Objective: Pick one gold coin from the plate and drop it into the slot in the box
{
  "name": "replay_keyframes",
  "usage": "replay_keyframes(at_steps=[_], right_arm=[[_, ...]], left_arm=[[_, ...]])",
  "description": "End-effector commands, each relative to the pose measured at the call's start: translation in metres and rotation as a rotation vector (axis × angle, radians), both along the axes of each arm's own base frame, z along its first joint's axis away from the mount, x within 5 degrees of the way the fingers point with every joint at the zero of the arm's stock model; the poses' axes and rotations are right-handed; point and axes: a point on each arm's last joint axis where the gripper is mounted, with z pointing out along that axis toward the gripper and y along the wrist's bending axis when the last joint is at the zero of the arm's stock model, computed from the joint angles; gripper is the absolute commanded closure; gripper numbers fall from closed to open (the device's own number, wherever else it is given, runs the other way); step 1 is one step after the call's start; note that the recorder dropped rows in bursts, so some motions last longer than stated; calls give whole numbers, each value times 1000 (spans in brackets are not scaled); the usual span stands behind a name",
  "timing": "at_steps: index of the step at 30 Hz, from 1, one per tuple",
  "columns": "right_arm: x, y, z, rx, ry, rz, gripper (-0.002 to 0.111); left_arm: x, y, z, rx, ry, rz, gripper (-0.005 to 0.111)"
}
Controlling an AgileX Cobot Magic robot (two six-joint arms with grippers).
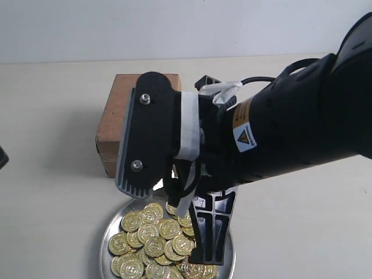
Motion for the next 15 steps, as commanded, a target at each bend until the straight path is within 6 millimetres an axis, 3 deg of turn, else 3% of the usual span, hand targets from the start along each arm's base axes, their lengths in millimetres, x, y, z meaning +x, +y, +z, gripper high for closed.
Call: replay_keyframes(at_steps=[1,9,15], right_arm=[[-1,1,9,0,4,5,87],[-2,0,9,-20,21,7,87],[-2,0,9,-20,21,7,87]], left_arm=[[11,-21,19,60,-1,-119,88],[33,-60,32,258,16,-370,70],[41,-70,24,345,32,-436,60]])
